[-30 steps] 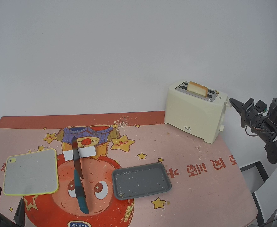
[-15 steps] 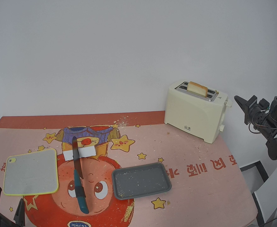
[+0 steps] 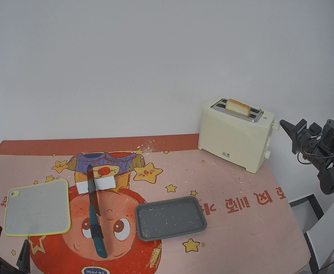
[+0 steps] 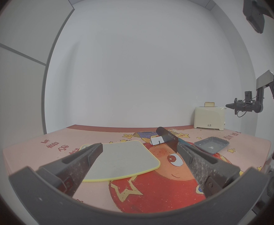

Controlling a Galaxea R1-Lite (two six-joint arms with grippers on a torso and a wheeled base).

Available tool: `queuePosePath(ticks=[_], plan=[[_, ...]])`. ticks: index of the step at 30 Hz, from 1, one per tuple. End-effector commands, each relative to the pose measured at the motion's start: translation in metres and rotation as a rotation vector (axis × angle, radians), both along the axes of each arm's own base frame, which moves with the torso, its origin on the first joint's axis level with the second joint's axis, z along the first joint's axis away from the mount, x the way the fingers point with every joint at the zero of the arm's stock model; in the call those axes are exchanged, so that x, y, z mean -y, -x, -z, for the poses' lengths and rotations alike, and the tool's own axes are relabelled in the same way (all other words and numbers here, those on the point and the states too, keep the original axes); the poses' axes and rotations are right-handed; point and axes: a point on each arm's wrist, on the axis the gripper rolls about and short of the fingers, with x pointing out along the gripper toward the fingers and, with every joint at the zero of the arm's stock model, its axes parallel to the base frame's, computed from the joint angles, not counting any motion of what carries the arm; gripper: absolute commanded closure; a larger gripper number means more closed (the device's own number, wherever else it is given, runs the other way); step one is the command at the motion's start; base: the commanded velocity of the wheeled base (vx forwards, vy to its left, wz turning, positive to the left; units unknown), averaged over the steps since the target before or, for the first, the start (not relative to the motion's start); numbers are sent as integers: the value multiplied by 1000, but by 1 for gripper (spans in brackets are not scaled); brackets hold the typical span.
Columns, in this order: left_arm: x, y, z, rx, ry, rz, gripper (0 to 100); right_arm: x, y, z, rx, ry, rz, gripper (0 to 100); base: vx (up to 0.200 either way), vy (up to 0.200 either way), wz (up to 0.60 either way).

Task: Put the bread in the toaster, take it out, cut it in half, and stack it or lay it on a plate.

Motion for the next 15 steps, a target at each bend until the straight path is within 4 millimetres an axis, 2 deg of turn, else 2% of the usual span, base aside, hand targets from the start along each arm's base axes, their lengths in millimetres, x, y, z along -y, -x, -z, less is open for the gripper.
queuePosePath(ticks=[1,15], plan=[[0,0,5,-6,0,0,0,-2,0,4,-16,-1,-8,100,0,0,0],[0,0,5,-4,0,0,0,-7,-1,14,-50,-1,-21,100,0,0,0]])
